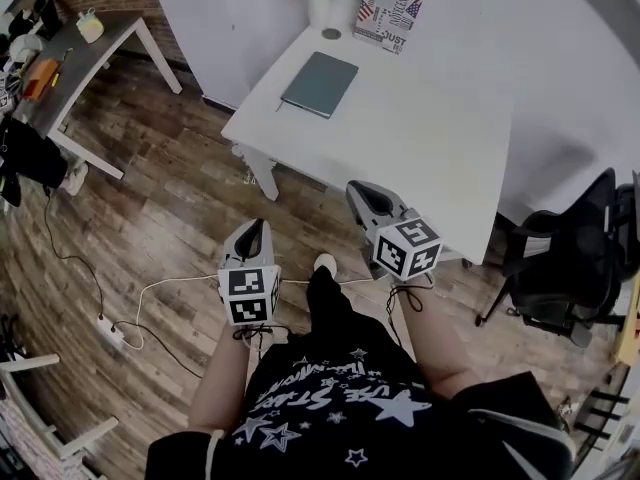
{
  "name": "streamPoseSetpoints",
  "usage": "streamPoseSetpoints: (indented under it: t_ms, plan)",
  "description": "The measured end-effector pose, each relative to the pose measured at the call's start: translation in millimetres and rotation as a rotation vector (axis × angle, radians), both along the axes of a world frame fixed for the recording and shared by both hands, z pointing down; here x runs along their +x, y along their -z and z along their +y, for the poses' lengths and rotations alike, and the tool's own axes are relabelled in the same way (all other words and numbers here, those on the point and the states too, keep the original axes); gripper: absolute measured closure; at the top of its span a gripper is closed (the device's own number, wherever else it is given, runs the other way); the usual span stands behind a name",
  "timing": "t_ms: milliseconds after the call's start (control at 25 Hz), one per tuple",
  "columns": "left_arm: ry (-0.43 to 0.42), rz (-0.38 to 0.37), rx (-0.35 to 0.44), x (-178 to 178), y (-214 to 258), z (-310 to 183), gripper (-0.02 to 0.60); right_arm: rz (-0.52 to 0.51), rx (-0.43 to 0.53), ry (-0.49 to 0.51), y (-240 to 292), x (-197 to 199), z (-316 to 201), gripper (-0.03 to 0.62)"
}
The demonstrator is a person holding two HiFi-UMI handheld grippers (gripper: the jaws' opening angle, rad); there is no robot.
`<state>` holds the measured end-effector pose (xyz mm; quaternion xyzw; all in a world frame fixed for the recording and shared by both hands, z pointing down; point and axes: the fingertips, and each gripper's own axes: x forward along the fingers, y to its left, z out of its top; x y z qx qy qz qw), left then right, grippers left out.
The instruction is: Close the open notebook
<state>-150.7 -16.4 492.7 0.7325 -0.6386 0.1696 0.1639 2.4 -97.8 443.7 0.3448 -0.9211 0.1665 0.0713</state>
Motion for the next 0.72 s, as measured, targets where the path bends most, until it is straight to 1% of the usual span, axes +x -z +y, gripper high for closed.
streamPoseSetpoints:
  t_ms: [160,360,720]
  plan:
    - [0.046,0.021,0.010,-11,2,67,0.557,0.001,0.012,0.029,5,-7,66,0.592]
    - [0.088,0.040,0.012,-17,1,138,0.557,0.018,0.001,0.050,3,-3,136,0.592]
    - [0.129,0.070,0.040,-16,5,227,0.557,0.046,0.008,0.047,3,16,230,0.592]
